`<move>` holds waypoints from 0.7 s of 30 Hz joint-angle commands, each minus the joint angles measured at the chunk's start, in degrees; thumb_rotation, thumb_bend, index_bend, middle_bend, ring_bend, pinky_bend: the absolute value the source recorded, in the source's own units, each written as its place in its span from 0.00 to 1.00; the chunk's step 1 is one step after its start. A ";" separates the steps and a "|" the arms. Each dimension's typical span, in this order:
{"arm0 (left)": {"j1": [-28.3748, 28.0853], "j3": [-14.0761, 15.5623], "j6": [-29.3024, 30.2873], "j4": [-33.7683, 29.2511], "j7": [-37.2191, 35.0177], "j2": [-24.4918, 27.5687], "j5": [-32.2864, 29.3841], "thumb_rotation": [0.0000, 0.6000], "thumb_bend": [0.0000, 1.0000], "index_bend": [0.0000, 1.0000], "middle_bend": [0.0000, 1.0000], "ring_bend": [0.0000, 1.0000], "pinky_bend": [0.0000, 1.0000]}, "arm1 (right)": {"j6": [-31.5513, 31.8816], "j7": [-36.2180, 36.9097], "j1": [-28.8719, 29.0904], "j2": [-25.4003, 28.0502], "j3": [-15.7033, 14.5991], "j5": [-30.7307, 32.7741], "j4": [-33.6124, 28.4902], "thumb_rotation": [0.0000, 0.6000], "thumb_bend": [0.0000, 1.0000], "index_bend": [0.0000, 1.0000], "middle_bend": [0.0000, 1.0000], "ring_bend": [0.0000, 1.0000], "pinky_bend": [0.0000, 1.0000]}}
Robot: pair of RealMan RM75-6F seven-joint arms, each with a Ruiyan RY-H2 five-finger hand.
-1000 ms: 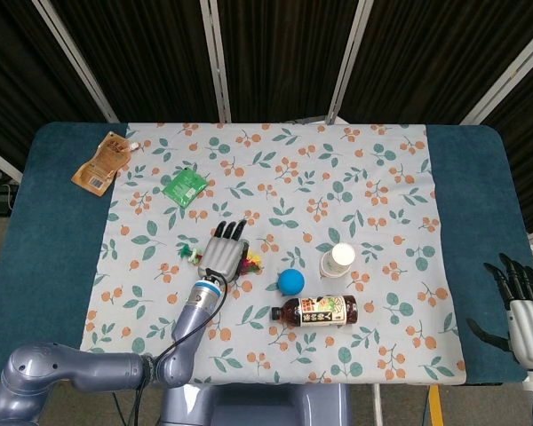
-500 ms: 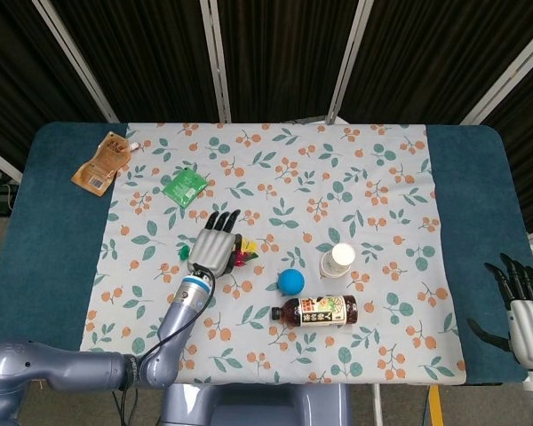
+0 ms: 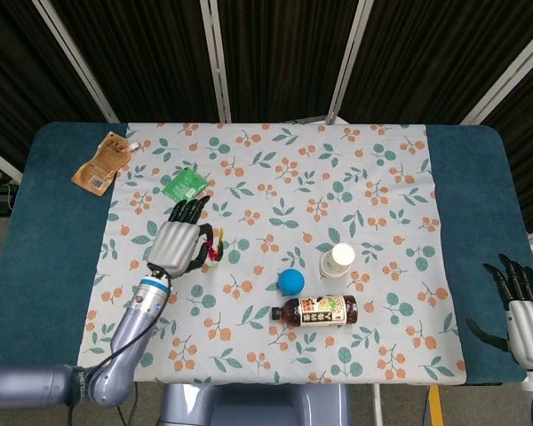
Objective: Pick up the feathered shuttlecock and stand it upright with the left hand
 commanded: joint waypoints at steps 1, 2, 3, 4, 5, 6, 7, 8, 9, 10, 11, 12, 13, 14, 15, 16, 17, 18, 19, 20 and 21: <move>1.68 0.54 0.58 -2.27 -2.17 2.59 1.38 1.00 0.57 0.56 0.00 0.00 0.00 | 0.08 -0.19 -0.02 -0.08 0.04 0.04 0.01 1.00 0.10 0.14 0.00 0.00 0.00; 1.86 0.57 0.55 -2.54 -2.51 2.98 1.51 1.00 0.57 0.56 0.00 0.00 0.00 | 0.10 -0.22 -0.03 -0.09 0.05 0.06 0.00 1.00 0.10 0.14 0.00 0.00 0.00; 2.12 0.58 0.50 -2.94 -3.02 3.55 1.65 1.00 0.57 0.56 0.00 0.00 0.00 | 0.11 -0.26 -0.05 -0.11 0.06 0.10 -0.02 1.00 0.10 0.14 0.00 0.00 0.00; 2.35 0.60 0.41 -3.32 -3.51 4.08 1.75 1.00 0.57 0.56 0.01 0.00 0.00 | 0.09 -0.30 -0.04 -0.12 0.06 0.13 -0.01 1.00 0.10 0.14 0.00 0.00 0.00; 2.54 0.62 0.28 -3.67 -3.97 4.56 1.81 1.00 0.57 0.56 0.01 0.00 0.00 | 0.04 -0.33 -0.03 -0.13 0.06 0.17 -0.01 1.00 0.10 0.14 0.00 0.00 0.00; 2.72 0.64 0.11 -3.98 -4.42 4.99 1.83 1.00 0.57 0.56 0.01 0.00 0.00 | -0.04 -0.34 0.00 -0.14 0.07 0.22 0.00 1.00 0.10 0.14 0.00 0.00 0.00; 2.88 0.68 -0.07 -4.31 -4.89 5.36 1.81 1.00 0.57 0.56 0.01 0.00 0.00 | -0.09 -0.34 0.01 -0.15 0.10 0.30 0.01 1.00 0.10 0.14 0.00 0.00 0.00; 3.04 0.75 -0.29 -4.64 -5.33 5.68 1.78 1.00 0.57 0.56 0.01 0.00 0.00 | -0.10 -0.33 0.02 -0.15 0.12 0.34 0.01 1.00 0.10 0.14 0.00 0.00 0.00; 3.17 0.89 -0.48 -4.93 -5.65 5.97 1.75 1.00 0.57 0.56 0.01 0.00 0.00 | -0.10 -0.34 0.02 -0.15 0.14 0.37 0.02 1.00 0.10 0.14 0.00 0.00 0.00; 3.26 1.04 -0.66 -5.18 -5.87 6.21 1.75 1.00 0.57 0.56 0.01 0.00 0.00 | -0.07 -0.34 0.01 -0.15 0.14 0.37 0.03 1.00 0.10 0.14 0.00 0.00 0.00; 3.28 1.09 -0.71 -5.24 -5.92 6.28 1.76 1.00 0.57 0.56 0.01 0.00 0.00 | -0.06 -0.35 0.00 -0.14 0.14 0.36 0.03 1.00 0.10 0.14 0.00 0.00 0.00; 3.31 1.21 -0.80 -5.33 -5.99 6.39 1.82 1.00 0.57 0.56 0.01 0.00 0.00 | -0.05 -0.36 -0.01 -0.14 0.15 0.36 0.03 1.00 0.10 0.14 0.00 0.00 0.00; 3.34 1.50 -0.93 -5.40 -6.00 6.48 2.03 1.00 0.57 0.56 0.01 0.00 0.00 | -0.03 -0.37 -0.02 -0.14 0.14 0.35 0.02 1.00 0.10 0.14 0.00 0.00 0.00; 3.39 1.78 -1.01 -5.41 -6.01 6.51 2.25 1.00 0.57 0.56 0.01 0.00 0.00 | -0.04 -0.39 -0.03 -0.14 0.12 0.34 0.03 1.00 0.10 0.14 0.00 0.00 0.00; 3.45 2.22 -1.19 -5.46 -6.02 6.43 2.37 1.00 0.57 0.56 0.01 0.00 0.00 | -0.09 -0.41 -0.02 -0.15 0.09 0.34 0.02 1.00 0.10 0.14 0.00 0.00 0.00; 3.56 2.70 -1.27 -5.43 -6.02 6.31 2.57 1.00 0.57 0.57 0.01 0.00 0.00 | -0.11 -0.36 -0.03 -0.12 0.09 0.36 0.02 1.00 0.10 0.14 0.00 0.00 0.00; 3.66 2.96 -1.19 -5.36 -6.09 6.20 2.84 1.00 0.57 0.57 0.01 0.00 0.00 | -0.12 -0.31 -0.04 -0.10 0.08 0.38 0.03 1.00 0.10 0.14 0.00 0.00 0.00; 3.75 3.20 -1.16 -5.28 -6.19 6.09 3.04 1.00 0.57 0.57 0.01 0.00 0.00 | -0.13 -0.26 -0.05 -0.08 0.09 0.41 0.02 1.00 0.10 0.14 0.00 0.00 0.00; 3.85 3.42 -1.14 -5.22 -6.29 5.99 3.21 1.00 0.57 0.57 0.01 0.00 0.00 | -0.13 -0.22 -0.06 -0.06 0.10 0.44 0.00 1.00 0.10 0.14 0.00 0.00 0.00; 3.92 3.56 -1.11 -5.18 -6.36 5.93 3.32 1.00 0.57 0.57 0.01 0.00 0.00 | -0.13 -0.20 -0.06 -0.04 0.10 0.46 -0.02 1.00 0.10 0.14 0.00 0.00 0.00; 4.03 3.75 -1.07 -5.12 -6.49 5.84 3.46 1.00 0.57 0.57 0.01 0.00 0.00 | -0.13 -0.21 -0.07 -0.03 0.11 0.48 -0.03 1.00 0.10 0.14 0.00 0.00 0.00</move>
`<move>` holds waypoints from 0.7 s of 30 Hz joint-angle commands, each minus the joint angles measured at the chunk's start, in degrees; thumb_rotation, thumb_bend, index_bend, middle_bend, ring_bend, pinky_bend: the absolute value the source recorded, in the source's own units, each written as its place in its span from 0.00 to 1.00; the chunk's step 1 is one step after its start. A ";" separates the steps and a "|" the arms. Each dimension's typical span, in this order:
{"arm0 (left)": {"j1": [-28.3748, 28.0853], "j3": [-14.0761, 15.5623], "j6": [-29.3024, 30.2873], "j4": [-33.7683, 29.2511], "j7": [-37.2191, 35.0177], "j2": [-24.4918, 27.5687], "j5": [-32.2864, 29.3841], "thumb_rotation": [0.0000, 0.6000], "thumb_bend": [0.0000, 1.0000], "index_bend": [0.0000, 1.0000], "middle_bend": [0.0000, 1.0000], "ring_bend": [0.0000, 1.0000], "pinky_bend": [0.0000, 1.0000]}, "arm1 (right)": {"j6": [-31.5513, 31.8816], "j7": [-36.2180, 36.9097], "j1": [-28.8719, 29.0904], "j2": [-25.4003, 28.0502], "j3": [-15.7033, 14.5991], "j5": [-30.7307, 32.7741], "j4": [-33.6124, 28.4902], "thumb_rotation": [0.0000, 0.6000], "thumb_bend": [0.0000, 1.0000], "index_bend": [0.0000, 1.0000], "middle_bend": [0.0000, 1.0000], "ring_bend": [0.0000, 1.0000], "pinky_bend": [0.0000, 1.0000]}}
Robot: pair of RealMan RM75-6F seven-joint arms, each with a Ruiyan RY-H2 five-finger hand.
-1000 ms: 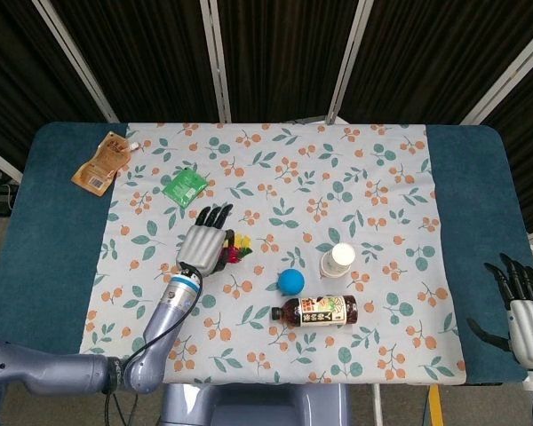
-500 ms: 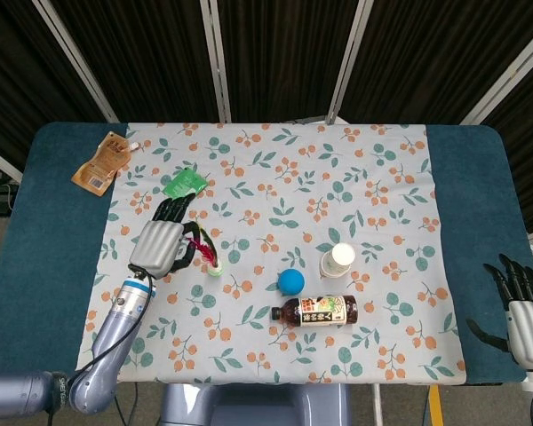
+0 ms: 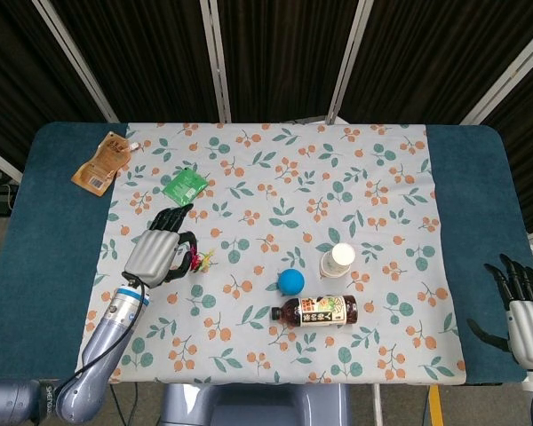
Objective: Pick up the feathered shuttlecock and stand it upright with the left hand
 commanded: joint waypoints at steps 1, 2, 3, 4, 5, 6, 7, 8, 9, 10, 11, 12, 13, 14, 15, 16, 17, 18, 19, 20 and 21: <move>0.32 0.50 0.08 0.16 -0.35 -0.23 0.35 1.00 0.57 0.57 0.01 0.00 0.00 | -0.01 -0.01 -0.02 0.02 -0.01 0.04 -0.04 1.00 0.10 0.14 0.00 0.00 0.00; 0.43 0.71 0.03 0.17 -0.46 -0.24 0.44 1.00 0.57 0.57 0.01 0.00 0.00 | -0.03 -0.03 -0.01 0.01 -0.02 0.03 -0.06 1.00 0.10 0.14 0.00 0.00 0.00; 0.52 0.93 -0.04 0.19 -0.54 -0.22 0.52 1.00 0.57 0.56 0.01 0.00 0.00 | -0.05 -0.07 0.00 0.01 -0.01 0.03 -0.06 1.00 0.10 0.14 0.00 0.00 0.00; 0.63 1.24 -0.17 0.23 -0.56 -0.14 0.65 1.00 0.57 0.56 0.01 0.00 0.00 | -0.07 -0.11 0.01 -0.02 0.00 0.05 -0.06 1.00 0.10 0.14 0.00 0.00 0.00; 0.72 1.45 -0.26 0.26 -0.62 -0.06 0.74 1.00 0.57 0.56 0.01 0.00 0.00 | -0.09 -0.13 0.01 -0.03 0.00 0.08 -0.08 1.00 0.10 0.14 0.00 0.00 0.00; 0.87 1.67 -0.35 0.24 -0.81 0.01 0.84 1.00 0.57 0.56 0.01 0.00 0.00 | -0.09 -0.14 0.01 -0.02 0.01 0.09 -0.11 1.00 0.10 0.14 0.00 0.00 0.00; 0.99 1.79 -0.42 0.22 -1.02 0.06 0.89 1.00 0.57 0.56 0.01 0.00 0.00 | -0.09 -0.18 0.01 -0.03 0.02 0.11 -0.11 1.00 0.10 0.14 0.00 0.00 0.00; 1.18 2.03 -0.52 0.16 -1.29 0.16 0.96 1.00 0.57 0.56 0.01 0.00 0.00 | -0.06 -0.22 -0.01 -0.03 0.00 0.09 -0.13 1.00 0.10 0.14 0.00 0.00 0.00; 1.32 2.24 -0.57 0.10 -1.45 0.26 1.14 1.00 0.57 0.56 0.01 0.00 0.00 | -0.06 -0.27 -0.01 -0.05 -0.01 0.07 -0.13 1.00 0.10 0.14 0.00 0.00 0.00; 1.44 2.40 -0.62 0.07 -1.57 0.34 1.33 1.00 0.57 0.56 0.01 0.00 0.00 | -0.05 -0.32 -0.02 -0.05 -0.02 0.06 -0.13 1.00 0.10 0.14 0.00 0.00 0.00; 1.58 2.64 -0.73 -0.01 -1.73 0.47 1.55 1.00 0.57 0.56 0.01 0.00 0.00 | -0.04 -0.34 -0.02 -0.06 -0.02 0.06 -0.14 1.00 0.10 0.14 0.00 0.00 0.00; 1.71 2.80 -0.75 -0.09 -1.86 0.57 1.72 1.00 0.57 0.56 0.01 0.00 0.00 | -0.03 -0.33 -0.03 -0.06 -0.02 0.07 -0.15 1.00 0.10 0.14 0.00 0.00 0.00; 1.83 2.94 -0.75 -0.12 -1.99 0.64 1.95 1.00 0.57 0.56 0.01 0.00 0.00 | -0.03 -0.33 -0.04 -0.06 -0.02 0.06 -0.15 1.00 0.10 0.14 0.00 0.00 0.00; 1.91 3.04 -0.74 -0.13 -2.06 0.69 2.11 1.00 0.57 0.56 0.01 0.00 0.00 | -0.02 -0.33 -0.04 -0.05 -0.02 0.06 -0.16 1.00 0.10 0.14 0.00 0.00 0.00; 2.00 3.13 -0.72 -0.14 -2.13 0.74 2.27 1.00 0.57 0.56 0.01 0.00 0.00 | -0.02 -0.34 -0.04 -0.06 -0.03 0.05 -0.16 1.00 0.10 0.14 0.00 0.00 0.00; 2.10 3.22 -0.68 -0.17 -2.23 0.79 2.43 1.00 0.57 0.56 0.01 0.00 0.00 | -0.02 -0.35 -0.04 -0.06 -0.03 0.03 -0.15 1.00 0.10 0.14 0.00 0.00 0.00; 2.26 3.33 -0.62 -0.25 -2.41 0.88 2.65 1.00 0.56 0.55 0.01 0.00 0.00 | 0.00 -0.37 -0.05 -0.07 -0.03 0.01 -0.13 1.00 0.10 0.14 0.00 0.00 0.00; 2.37 3.37 -0.56 -0.29 -2.55 0.94 2.79 1.00 0.56 0.55 0.00 0.00 0.00 | 0.00 -0.38 -0.05 -0.08 -0.03 0.02 -0.12 1.00 0.10 0.14 0.00 0.00 0.00; 2.47 3.42 -0.53 -0.33 -2.68 1.02 2.94 1.00 0.56 0.55 0.00 0.00 0.00 | -0.01 -0.37 -0.05 -0.08 -0.03 0.03 -0.13 1.00 0.10 0.14 0.00 0.00 0.00; 2.62 3.50 -0.49 -0.41 -2.85 1.18 3.15 1.00 0.56 0.55 0.00 0.00 0.00 | -0.01 -0.37 -0.06 -0.07 -0.02 0.07 -0.15 1.00 0.10 0.14 0.00 0.00 0.00; 2.81 3.58 -0.43 -0.49 -3.06 1.42 3.42 1.00 0.56 0.55 0.00 0.00 0.00 | -0.05 -0.36 -0.07 -0.05 -0.03 0.12 -0.17 1.00 0.10 0.14 0.00 0.00 0.00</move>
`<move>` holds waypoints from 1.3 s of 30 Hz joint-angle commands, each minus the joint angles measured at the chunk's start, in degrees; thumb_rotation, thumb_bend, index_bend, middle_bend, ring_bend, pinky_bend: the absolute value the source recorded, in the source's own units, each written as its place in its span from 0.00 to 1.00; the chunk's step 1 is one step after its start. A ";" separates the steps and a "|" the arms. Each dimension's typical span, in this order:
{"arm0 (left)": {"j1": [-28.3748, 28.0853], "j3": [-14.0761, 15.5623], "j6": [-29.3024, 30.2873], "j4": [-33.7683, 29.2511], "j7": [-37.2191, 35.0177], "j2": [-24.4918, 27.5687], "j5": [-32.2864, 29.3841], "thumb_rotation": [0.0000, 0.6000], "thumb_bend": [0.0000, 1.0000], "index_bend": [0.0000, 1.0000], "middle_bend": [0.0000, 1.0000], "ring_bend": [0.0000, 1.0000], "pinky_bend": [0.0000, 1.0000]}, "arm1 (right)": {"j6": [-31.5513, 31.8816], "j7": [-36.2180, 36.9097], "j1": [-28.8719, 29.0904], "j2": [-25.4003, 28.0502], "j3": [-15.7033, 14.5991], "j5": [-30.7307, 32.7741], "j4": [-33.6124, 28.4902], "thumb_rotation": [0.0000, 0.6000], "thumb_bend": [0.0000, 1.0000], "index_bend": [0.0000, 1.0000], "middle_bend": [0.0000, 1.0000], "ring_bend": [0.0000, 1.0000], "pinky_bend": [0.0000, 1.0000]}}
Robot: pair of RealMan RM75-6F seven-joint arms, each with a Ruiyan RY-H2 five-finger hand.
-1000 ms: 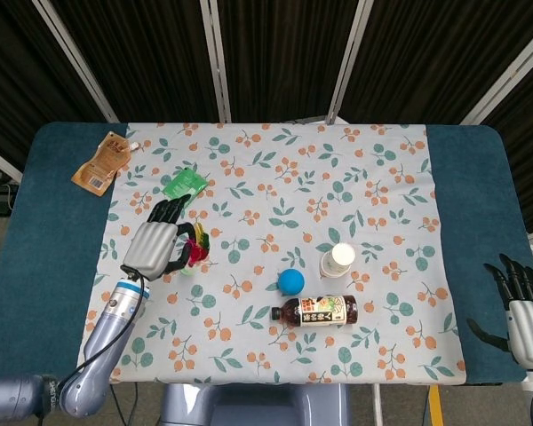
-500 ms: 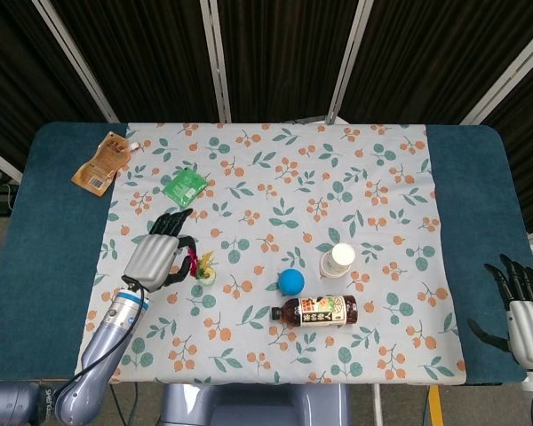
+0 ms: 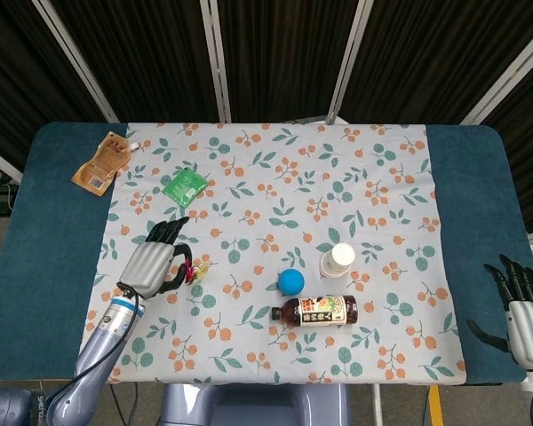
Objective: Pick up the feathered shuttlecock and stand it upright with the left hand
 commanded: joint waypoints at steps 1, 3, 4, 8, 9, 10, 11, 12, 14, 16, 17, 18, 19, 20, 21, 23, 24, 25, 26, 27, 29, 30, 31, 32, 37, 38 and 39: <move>0.40 0.17 0.12 -0.15 -0.48 0.48 0.52 1.00 0.56 0.55 0.00 0.00 0.00 | -0.07 0.01 0.00 0.03 0.01 0.09 -0.04 1.00 0.10 0.14 0.00 0.00 0.00; 0.65 0.27 0.11 -0.23 -0.83 0.77 0.77 1.00 0.56 0.55 0.00 0.00 0.00 | -0.10 -0.02 0.01 0.04 0.00 0.09 -0.06 1.00 0.10 0.14 0.00 0.00 0.00; 0.82 0.37 0.08 -0.26 -1.05 0.94 0.88 1.00 0.56 0.55 0.00 0.00 0.00 | -0.10 -0.04 0.01 0.04 -0.01 0.07 -0.06 1.00 0.10 0.14 0.00 0.00 0.00; 1.52 0.99 0.00 -0.42 -1.81 1.56 1.37 1.00 0.56 0.55 0.00 0.00 0.00 | 0.02 -0.16 -0.05 0.03 -0.04 -0.03 -0.12 1.00 0.10 0.14 0.00 0.00 0.00; 1.68 1.12 -0.01 -0.41 -1.98 1.72 1.54 1.00 0.56 0.55 0.00 0.00 0.00 | 0.03 -0.18 -0.06 0.03 -0.05 -0.03 -0.12 1.00 0.10 0.14 0.00 0.00 0.00; 1.82 1.21 0.00 -0.37 -2.16 1.85 1.76 1.00 0.54 0.54 0.00 0.00 0.00 | 0.03 -0.19 -0.07 0.02 -0.05 -0.02 -0.13 1.00 0.10 0.14 0.00 0.00 0.00; 2.06 1.37 0.10 -0.12 -2.39 2.05 2.12 1.00 0.51 0.54 0.00 0.00 0.00 | 0.03 -0.19 -0.07 0.02 -0.04 0.02 -0.14 1.00 0.10 0.14 0.00 0.00 0.00; 2.20 1.50 0.11 0.07 -2.54 2.15 2.37 1.00 0.49 0.53 0.00 0.00 0.00 | 0.03 -0.20 -0.07 0.02 -0.03 0.04 -0.15 1.00 0.10 0.14 0.00 0.00 0.00; 2.55 1.96 -0.13 0.59 -2.84 2.52 2.66 1.00 0.36 0.48 0.00 0.00 0.00 | 0.02 -0.24 -0.08 0.02 -0.02 0.08 -0.18 1.00 0.10 0.14 0.00 0.00 0.00; 2.83 2.33 -0.49 0.83 -3.10 3.00 2.63 1.00 0.25 0.40 0.00 0.00 0.00 | 0.03 -0.29 -0.09 0.02 -0.02 0.09 -0.18 1.00 0.10 0.14 0.00 0.00 0.00; 3.06 2.52 -0.62 0.89 -3.33 3.49 2.66 1.00 0.21 0.34 0.00 0.00 0.00 | 0.07 -0.34 -0.10 0.00 -0.02 0.06 -0.18 1.00 0.10 0.14 0.00 0.00 0.00; 3.37 2.48 -0.46 0.94 -3.91 3.95 3.07 1.00 0.18 0.31 0.00 0.00 0.00 | 0.14 -0.38 -0.12 -0.01 -0.04 -0.02 -0.19 1.00 0.10 0.14 0.00 0.00 0.00; 3.67 2.40 -0.30 0.97 -4.57 4.34 3.60 1.00 0.16 0.26 0.00 0.00 0.00 | 0.19 -0.41 -0.14 -0.02 -0.07 -0.10 -0.17 1.00 0.10 0.14 0.00 0.00 0.00; 4.20 2.08 0.25 0.87 -5.73 4.99 4.36 1.00 0.15 0.23 0.00 0.00 0.00 | 0.17 -0.45 -0.14 -0.05 -0.10 -0.13 -0.14 1.00 0.10 0.14 0.00 0.00 0.00; 5.06 1.53 1.50 0.25 -7.38 6.08 5.39 1.00 0.14 0.21 0.00 0.00 0.00 | 0.11 -0.42 -0.11 -0.07 -0.05 -0.01 -0.12 1.00 0.10 0.14 0.00 0.00 0.00; 6.22 1.63 2.23 -0.69 -9.55 7.86 7.70 1.00 0.14 0.20 0.00 0.00 0.00 | 0.09 -0.39 -0.10 -0.07 0.01 0.06 -0.10 1.00 0.10 0.14 0.00 0.00 0.00; 6.75 1.66 2.82 -0.96 -10.27 8.56 8.82 1.00 0.14 0.20 0.00 0.00 0.00 | 0.09 -0.40 -0.10 -0.06 0.01 0.07 -0.08 1.00 0.10 0.14 0.00 0.00 0.00; 7.41 1.86 3.60 -1.24 -10.90 9.30 10.22 1.00 0.14 0.20 0.00 0.00 0.00 | 0.13 -0.45 -0.10 -0.06 0.03 0.05 0.00 1.00 0.10 0.14 0.00 0.00 0.00; 8.37 2.28 4.84 -1.36 -11.56 10.17 12.31 1.00 0.14 0.20 0.00 0.00 0.00 | 0.23 -0.58 -0.11 -0.09 0.08 0.05 0.10 1.00 0.10 0.14 0.00 0.00 0.00; 9.08 2.72 5.72 -1.26 -11.89 10.62 13.89 1.00 0.14 0.20 0.00 0.00 0.00 | 0.29 -0.73 -0.13 -0.13 0.09 0.06 0.15 1.00 0.10 0.14 0.00 0.00 0.00; 10.86 4.37 8.34 -0.42 -11.28 11.69 18.42 1.00 0.14 0.20 0.00 0.00 0.00 | 0.38 -1.32 -0.15 -0.21 0.08 0.05 0.31 1.00 0.10 0.14 0.00 0.00 0.00; 12.13 5.73 10.15 0.45 -10.54 12.31 21.71 1.00 0.14 0.21 0.00 0.00 0.00 | 0.38 -1.69 -0.15 -0.24 0.06 0.03 0.36 1.00 0.10 0.14 0.00 0.00 0.00; 13.27 7.01 11.87 1.48 -9.51 12.85 24.68 1.00 0.14 0.21 0.00 0.00 0.00 | 0.40 -2.01 -0.11 -0.29 0.05 -0.06 0.43 1.00 0.10 0.14 0.00 0.00 0.00; 14.99 8.87 14.36 3.09 -8.16 13.37 28.77 1.00 0.14 0.21 0.00 0.00 0.00 | 0.52 -2.49 -0.08 -0.37 0.03 -0.26 0.60 1.00 0.10 0.14 0.00 0.00 0.00; 20.33 13.09 20.58 8.01 -5.53 13.65 36.41 1.00 0.13 0.16 0.00 0.00 0.00 | 1.11 -3.39 -0.03 -0.75 0.02 -1.06 0.98 1.00 0.10 0.10 0.00 0.00 0.00; 21.60 14.01 21.45 8.62 -5.70 13.68 37.09 1.00 0.13 0.14 0.00 0.00 0.00 | 1.21 -3.55 0.01 -0.86 0.00 -1.29 1.07 1.00 0.10 0.09 0.00 0.00 0.00; 22.41 14.64 21.86 8.97 -5.90 13.78 37.37 1.00 0.13 0.13 0.00 0.00 0.00 | 1.25 -3.73 0.04 -0.92 -0.03 -1.45 1.17 1.00 0.10 0.08 0.00 0.00 0.00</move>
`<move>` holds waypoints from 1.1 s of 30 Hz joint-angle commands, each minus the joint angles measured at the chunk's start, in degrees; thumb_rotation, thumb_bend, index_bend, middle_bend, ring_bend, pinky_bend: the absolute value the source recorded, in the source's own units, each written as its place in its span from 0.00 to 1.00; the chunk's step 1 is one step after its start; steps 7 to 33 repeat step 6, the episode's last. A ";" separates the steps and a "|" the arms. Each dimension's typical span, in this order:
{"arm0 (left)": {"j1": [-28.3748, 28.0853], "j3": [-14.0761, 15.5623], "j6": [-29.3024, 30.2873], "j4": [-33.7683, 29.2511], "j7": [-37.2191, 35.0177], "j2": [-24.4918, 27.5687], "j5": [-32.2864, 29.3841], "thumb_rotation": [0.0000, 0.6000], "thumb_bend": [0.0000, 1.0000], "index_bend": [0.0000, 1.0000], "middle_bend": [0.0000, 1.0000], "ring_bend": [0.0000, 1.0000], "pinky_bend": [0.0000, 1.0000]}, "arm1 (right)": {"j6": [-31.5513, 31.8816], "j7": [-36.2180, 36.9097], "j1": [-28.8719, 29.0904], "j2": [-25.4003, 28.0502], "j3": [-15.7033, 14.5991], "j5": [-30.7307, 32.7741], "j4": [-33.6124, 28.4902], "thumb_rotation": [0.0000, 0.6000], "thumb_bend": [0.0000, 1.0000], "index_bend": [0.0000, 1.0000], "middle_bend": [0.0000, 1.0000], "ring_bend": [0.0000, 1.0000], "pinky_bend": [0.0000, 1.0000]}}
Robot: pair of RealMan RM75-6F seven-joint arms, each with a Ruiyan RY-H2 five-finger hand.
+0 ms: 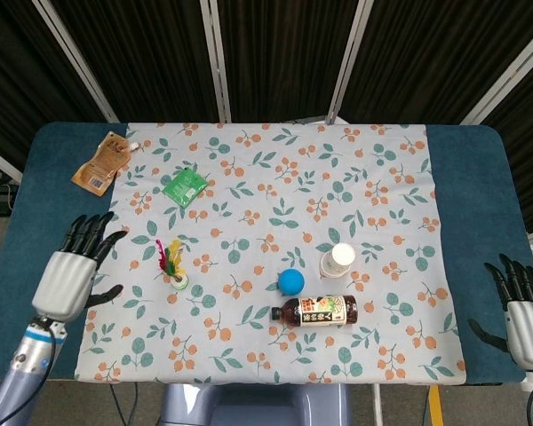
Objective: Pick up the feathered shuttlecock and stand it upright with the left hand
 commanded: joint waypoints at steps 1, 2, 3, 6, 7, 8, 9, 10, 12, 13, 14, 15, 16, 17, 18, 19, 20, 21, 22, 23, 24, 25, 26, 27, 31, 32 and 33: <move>5.42 4.51 4.12 3.68 0.93 1.21 3.64 1.00 0.12 0.12 0.00 0.00 0.00 | 0.12 -0.61 0.10 -0.20 -0.11 -0.49 0.30 1.00 0.10 0.08 0.00 0.00 0.00; 6.40 5.21 4.39 4.18 0.80 1.49 3.67 1.00 0.12 0.10 0.00 0.00 0.00 | 0.08 -0.95 0.15 -0.31 -0.17 -0.63 0.42 1.00 0.10 0.08 0.00 0.00 0.00; 7.57 5.85 4.75 4.92 0.79 1.86 3.60 1.00 0.12 0.09 0.00 0.00 0.00 | 0.00 -1.34 0.24 -0.44 -0.25 -0.82 0.53 1.00 0.10 0.08 0.00 0.00 0.00; 10.64 7.03 5.54 6.70 -0.42 2.62 2.09 1.00 0.12 0.05 0.00 0.00 0.00 | -0.43 -2.13 0.68 -0.79 -0.36 -1.35 0.98 1.00 0.10 0.08 0.00 0.00 0.00; 10.64 7.03 5.54 6.70 -0.42 2.62 2.09 1.00 0.12 0.05 0.00 0.00 0.00 | -0.43 -2.13 0.68 -0.79 -0.36 -1.35 0.98 1.00 0.10 0.08 0.00 0.00 0.00; 10.64 7.03 5.54 6.70 -0.42 2.62 2.09 1.00 0.12 0.05 0.00 0.00 0.00 | -0.43 -2.13 0.68 -0.79 -0.36 -1.35 0.98 1.00 0.10 0.08 0.00 0.00 0.00; 10.64 7.03 5.54 6.70 -0.42 2.62 2.09 1.00 0.12 0.05 0.00 0.00 0.00 | -0.43 -2.13 0.68 -0.79 -0.36 -1.35 0.98 1.00 0.10 0.08 0.00 0.00 0.00; 10.64 7.03 5.54 6.70 -0.42 2.62 2.09 1.00 0.12 0.05 0.00 0.00 0.00 | -0.43 -2.13 0.68 -0.79 -0.36 -1.35 0.98 1.00 0.10 0.08 0.00 0.00 0.00; 10.64 7.03 5.54 6.70 -0.42 2.62 2.09 1.00 0.12 0.05 0.00 0.00 0.00 | -0.43 -2.13 0.68 -0.79 -0.36 -1.35 0.98 1.00 0.10 0.08 0.00 0.00 0.00; 10.64 7.03 5.54 6.70 -0.42 2.62 2.09 1.00 0.12 0.05 0.00 0.00 0.00 | -0.43 -2.13 0.68 -0.79 -0.36 -1.35 0.98 1.00 0.10 0.08 0.00 0.00 0.00; 10.64 7.03 5.54 6.70 -0.42 2.62 2.09 1.00 0.12 0.05 0.00 0.00 0.00 | -0.43 -2.13 0.68 -0.79 -0.36 -1.35 0.98 1.00 0.10 0.08 0.00 0.00 0.00; 10.64 7.03 5.54 6.70 -0.42 2.62 2.09 1.00 0.12 0.05 0.00 0.00 0.00 | -0.43 -2.13 0.68 -0.79 -0.36 -1.35 0.98 1.00 0.10 0.08 0.00 0.00 0.00; 10.64 7.03 5.54 6.70 -0.42 2.62 2.09 1.00 0.12 0.05 0.00 0.00 0.00 | -0.43 -2.13 0.68 -0.79 -0.36 -1.35 0.98 1.00 0.10 0.08 0.00 0.00 0.00; 10.64 7.03 5.54 6.70 -0.42 2.62 2.09 1.00 0.12 0.05 0.00 0.00 0.00 | -0.43 -2.13 0.68 -0.79 -0.36 -1.35 0.98 1.00 0.10 0.08 0.00 0.00 0.00; 10.64 7.03 5.54 6.70 -0.42 2.62 2.09 1.00 0.12 0.05 0.00 0.00 0.00 | -0.43 -2.13 0.68 -0.79 -0.36 -1.35 0.98 1.00 0.10 0.08 0.00 0.00 0.00; 10.64 7.03 5.54 6.70 -0.42 2.62 2.09 1.00 0.12 0.05 0.00 0.00 0.00 | -0.43 -2.13 0.68 -0.79 -0.36 -1.35 0.98 1.00 0.10 0.08 0.00 0.00 0.00; 10.64 7.03 5.54 6.70 -0.42 2.62 2.09 1.00 0.12 0.05 0.00 0.00 0.00 | -0.43 -2.13 0.68 -0.79 -0.36 -1.35 0.98 1.00 0.10 0.08 0.00 0.00 0.00; 10.64 7.03 5.54 6.70 -0.42 2.62 2.09 1.00 0.12 0.05 0.00 0.00 0.00 | -0.43 -2.13 0.68 -0.79 -0.36 -1.35 0.98 1.00 0.10 0.08 0.00 0.00 0.00; 10.64 7.03 5.54 6.70 -0.42 2.62 2.09 1.00 0.12 0.05 0.00 0.00 0.00 | -0.43 -2.13 0.68 -0.79 -0.36 -1.35 0.98 1.00 0.10 0.08 0.00 0.00 0.00; 10.64 7.03 5.54 6.70 -0.42 2.62 2.09 1.00 0.12 0.05 0.00 0.00 0.00 | -0.43 -2.13 0.68 -0.79 -0.36 -1.35 0.98 1.00 0.10 0.08 0.00 0.00 0.00; 10.64 7.03 5.54 6.70 -0.42 2.62 2.09 1.00 0.12 0.05 0.00 0.00 0.00 | -0.43 -2.13 0.68 -0.79 -0.36 -1.35 0.98 1.00 0.10 0.08 0.00 0.00 0.00; 10.64 7.03 5.54 6.70 -0.42 2.62 2.09 1.00 0.12 0.05 0.00 0.00 0.00 | -0.43 -2.13 0.68 -0.79 -0.36 -1.35 0.98 1.00 0.10 0.08 0.00 0.00 0.00; 10.64 7.03 5.54 6.70 -0.42 2.62 2.09 1.00 0.12 0.05 0.00 0.00 0.00 | -0.43 -2.13 0.68 -0.79 -0.36 -1.35 0.98 1.00 0.10 0.08 0.00 0.00 0.00; 10.64 7.03 5.54 6.70 -0.42 2.62 2.09 1.00 0.12 0.05 0.00 0.00 0.00 | -0.43 -2.13 0.68 -0.79 -0.36 -1.35 0.98 1.00 0.10 0.08 0.00 0.00 0.00; 10.64 7.03 5.54 6.70 -0.42 2.62 2.09 1.00 0.12 0.05 0.00 0.00 0.00 | -0.43 -2.13 0.68 -0.79 -0.36 -1.35 0.98 1.00 0.10 0.08 0.00 0.00 0.00; 10.64 7.03 5.54 6.70 -0.42 2.62 2.09 1.00 0.12 0.05 0.00 0.00 0.00 | -0.43 -2.13 0.68 -0.79 -0.36 -1.35 0.98 1.00 0.10 0.08 0.00 0.00 0.00; 10.64 7.03 5.54 6.70 -0.42 2.62 2.09 1.00 0.12 0.05 0.00 0.00 0.00 | -0.43 -2.13 0.68 -0.79 -0.36 -1.35 0.98 1.00 0.10 0.08 0.00 0.00 0.00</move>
